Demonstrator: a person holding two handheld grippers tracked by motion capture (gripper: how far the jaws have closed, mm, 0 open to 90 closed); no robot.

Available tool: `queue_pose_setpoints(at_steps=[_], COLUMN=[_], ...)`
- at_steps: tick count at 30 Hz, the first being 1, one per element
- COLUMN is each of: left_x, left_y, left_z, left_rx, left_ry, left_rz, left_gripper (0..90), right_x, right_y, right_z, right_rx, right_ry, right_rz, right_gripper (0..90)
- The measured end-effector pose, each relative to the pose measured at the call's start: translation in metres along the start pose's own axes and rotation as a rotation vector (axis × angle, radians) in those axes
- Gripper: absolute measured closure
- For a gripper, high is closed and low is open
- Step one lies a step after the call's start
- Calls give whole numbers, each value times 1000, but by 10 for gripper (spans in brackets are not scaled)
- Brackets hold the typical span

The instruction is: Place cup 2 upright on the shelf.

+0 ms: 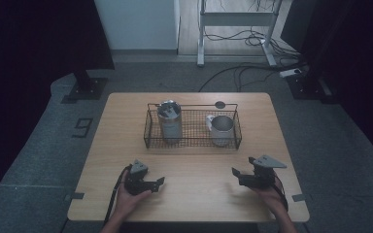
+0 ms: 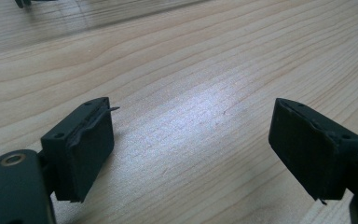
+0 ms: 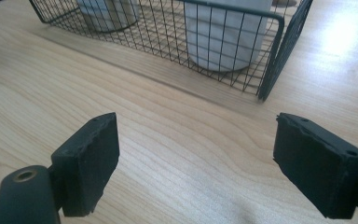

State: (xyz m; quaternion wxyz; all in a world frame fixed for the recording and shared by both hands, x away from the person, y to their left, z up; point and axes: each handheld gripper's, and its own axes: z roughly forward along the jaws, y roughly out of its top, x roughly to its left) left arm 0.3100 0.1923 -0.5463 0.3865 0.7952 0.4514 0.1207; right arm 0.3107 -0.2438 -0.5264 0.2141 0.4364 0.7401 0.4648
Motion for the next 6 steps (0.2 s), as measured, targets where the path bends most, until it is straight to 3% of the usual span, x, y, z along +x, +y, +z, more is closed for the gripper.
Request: queue_pose_setpoints(at_steps=[6], left_x=[0], left_y=[0], left_z=[0], left_rx=[-1], left_ry=[-1], left_rz=[1], left_gripper=[145], right_x=[1], right_y=[-2], right_z=[1], right_rx=[6], right_ry=[-5], right_rz=[-7], right_gripper=[142])
